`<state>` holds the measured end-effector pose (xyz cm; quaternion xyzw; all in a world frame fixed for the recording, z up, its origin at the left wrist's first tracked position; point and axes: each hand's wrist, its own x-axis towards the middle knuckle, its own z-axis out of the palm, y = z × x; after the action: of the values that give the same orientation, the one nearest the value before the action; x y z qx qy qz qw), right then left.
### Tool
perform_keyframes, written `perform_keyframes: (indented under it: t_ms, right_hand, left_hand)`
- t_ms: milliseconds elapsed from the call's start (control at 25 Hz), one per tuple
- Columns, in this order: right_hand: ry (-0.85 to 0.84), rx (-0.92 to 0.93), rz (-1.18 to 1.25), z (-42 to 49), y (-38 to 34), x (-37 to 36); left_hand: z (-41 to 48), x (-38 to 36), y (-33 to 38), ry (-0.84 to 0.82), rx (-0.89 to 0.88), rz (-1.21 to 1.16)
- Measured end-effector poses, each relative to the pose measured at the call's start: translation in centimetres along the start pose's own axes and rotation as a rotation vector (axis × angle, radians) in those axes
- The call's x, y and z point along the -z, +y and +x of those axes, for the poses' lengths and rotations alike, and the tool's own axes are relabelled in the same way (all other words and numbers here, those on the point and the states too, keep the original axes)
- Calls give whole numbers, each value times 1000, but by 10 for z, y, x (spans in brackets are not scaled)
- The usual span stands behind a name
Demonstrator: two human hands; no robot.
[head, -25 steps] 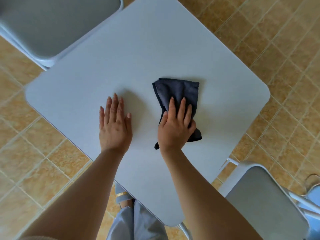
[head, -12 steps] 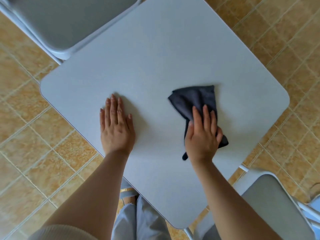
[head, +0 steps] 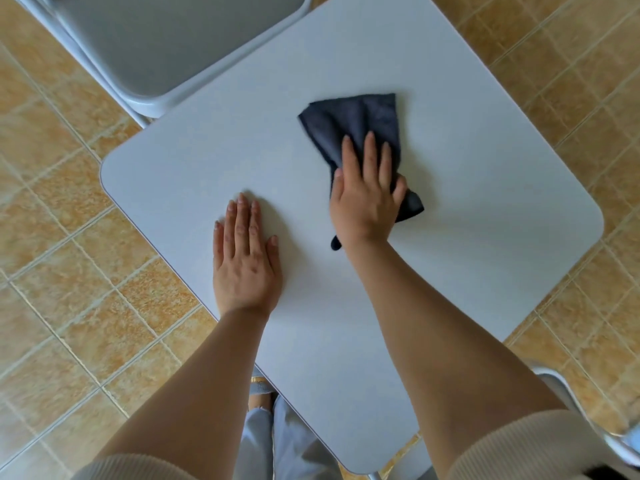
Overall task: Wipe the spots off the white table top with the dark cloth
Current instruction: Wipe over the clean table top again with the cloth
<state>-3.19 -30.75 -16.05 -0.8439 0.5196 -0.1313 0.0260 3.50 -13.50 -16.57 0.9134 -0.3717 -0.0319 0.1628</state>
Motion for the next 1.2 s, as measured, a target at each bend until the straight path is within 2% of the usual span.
perform_keyframes:
  t_ms: [160, 280, 360, 440, 600, 680, 760, 880, 960, 1040, 1200]
  right_hand:
    - [-33, 258, 38, -57, 14, 18]
    - [-47, 326, -42, -86, 55, 38]
    - [-42, 286, -96, -85, 76, 44]
    - [-62, 152, -140, -68, 79, 40]
    - [-81, -164, 6, -16, 26, 20]
    - [-122, -147, 53, -6, -6, 10]
    - [-87, -18, 53, -15, -24, 5]
    - [-55, 185, 45, -56, -11, 15]
    - [-60, 225, 31, -80, 17, 29]
    - [-49, 183, -24, -81, 45, 36]
    - [-80, -90, -118, -16, 57, 28]
  left_hand:
    - [-1, 2, -1, -9, -9, 9]
    - [0, 1, 0, -5, -17, 1]
    - [-1, 2, -2, 2, -16, 2]
    - [0, 2, -3, -3, -24, 2]
    - [0, 3, -1, -4, 17, -31]
    - [3, 5, 0, 11, 37, -59]
    - [14, 8, -4, 17, 59, -65]
    - [31, 8, -17, 0, 101, -42]
    - [34, 5, -22, -10, 94, -12]
    - [34, 3, -22, -2, 91, 8]
    - [34, 4, -21, -5, 95, 14]
